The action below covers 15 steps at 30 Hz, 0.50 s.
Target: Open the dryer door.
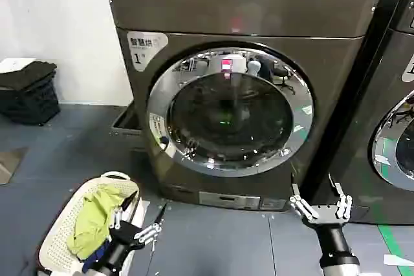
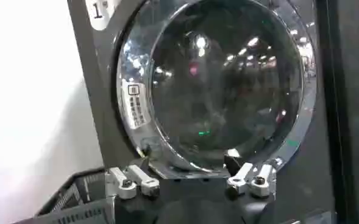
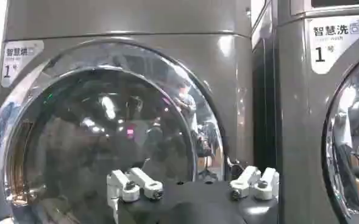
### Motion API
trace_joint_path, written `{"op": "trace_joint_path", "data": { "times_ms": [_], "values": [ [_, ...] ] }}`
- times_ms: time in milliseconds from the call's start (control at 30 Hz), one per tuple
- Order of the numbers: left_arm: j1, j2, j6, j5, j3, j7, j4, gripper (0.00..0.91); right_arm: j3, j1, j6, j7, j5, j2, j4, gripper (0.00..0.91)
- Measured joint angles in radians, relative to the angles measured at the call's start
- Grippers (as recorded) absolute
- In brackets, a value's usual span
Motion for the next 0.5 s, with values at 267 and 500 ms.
{"op": "trace_joint_path", "data": {
  "times_ms": [267,500],
  "values": [
    [0.014,0.014,-0.003,-0.006,-0.001,0.000,-0.004,0.907,0.004,0.067,-0.013,-0.022,0.067,-0.106,-0.063,0.907],
    [0.015,0.010,-0.004,-0.007,-0.002,0.002,-0.010,0.907,-0.023,0.161,-0.017,-0.039,0.184,-0.226,-0.145,0.907]
  ]
}}
